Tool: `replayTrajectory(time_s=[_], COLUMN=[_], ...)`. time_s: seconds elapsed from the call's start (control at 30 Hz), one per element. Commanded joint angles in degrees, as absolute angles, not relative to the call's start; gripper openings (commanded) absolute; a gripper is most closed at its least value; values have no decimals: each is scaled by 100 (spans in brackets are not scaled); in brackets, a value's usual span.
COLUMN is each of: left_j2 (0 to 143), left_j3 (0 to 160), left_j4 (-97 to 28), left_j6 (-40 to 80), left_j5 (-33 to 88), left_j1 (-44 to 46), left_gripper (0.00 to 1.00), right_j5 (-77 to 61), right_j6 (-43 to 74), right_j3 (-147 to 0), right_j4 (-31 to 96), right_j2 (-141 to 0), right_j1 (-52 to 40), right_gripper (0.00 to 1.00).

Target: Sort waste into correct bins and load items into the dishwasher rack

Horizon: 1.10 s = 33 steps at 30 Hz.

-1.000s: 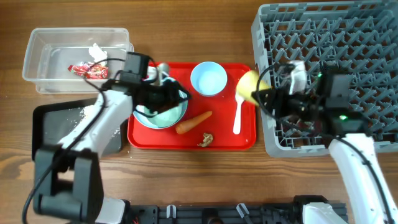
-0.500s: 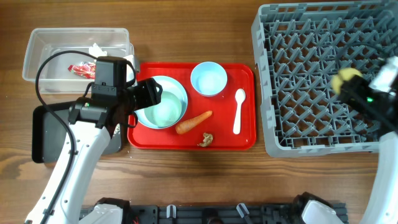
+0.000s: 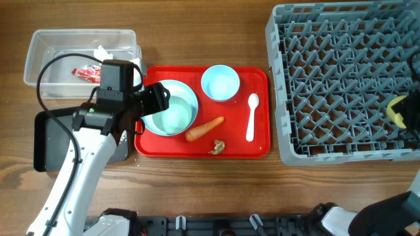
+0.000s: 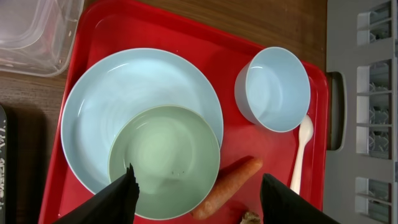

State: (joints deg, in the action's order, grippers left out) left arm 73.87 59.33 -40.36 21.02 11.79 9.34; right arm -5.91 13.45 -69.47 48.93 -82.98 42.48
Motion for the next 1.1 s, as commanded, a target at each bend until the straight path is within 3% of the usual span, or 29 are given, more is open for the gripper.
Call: replayTrajectory(time_s=[0.0,0.03,0.33,0.53,0.8,0.9,1.07], left_j2=[7330,7330,7330,7330,7330,7330,7328], left_j3=[5959,5959,5959,5959,5959,5959,5959], left_j4=[-4038,-4038,-4101,-4101,-4101,-4125,-4567], left_j6=[1988,1988,1986,1988,1988,1986,1990], left_j5=[1103,1100,1100,1098,1079,1024,-38], left_j1=[915,915,915,915,915,915,906], left_gripper=[64,64,64,69,71,70,74], right_j5=[-633,-805,-2086,-3741,-3343,-2543,-532], right_j6=[1413,1413,1492,530,176,440,891], right_j3=[-7072,-7072,-7072,-7072,-7072,-7072,-7072], right_j4=[4700,4639,4480,4748,4676,4278,3280], right_j2=[-8458,-8493,-8488,-8486,-8409,-8412,-8530], right_j1=[4261,4261,4261,3865,1310,115,-1669], right_gripper=[91,100,100,95,91,91,91])
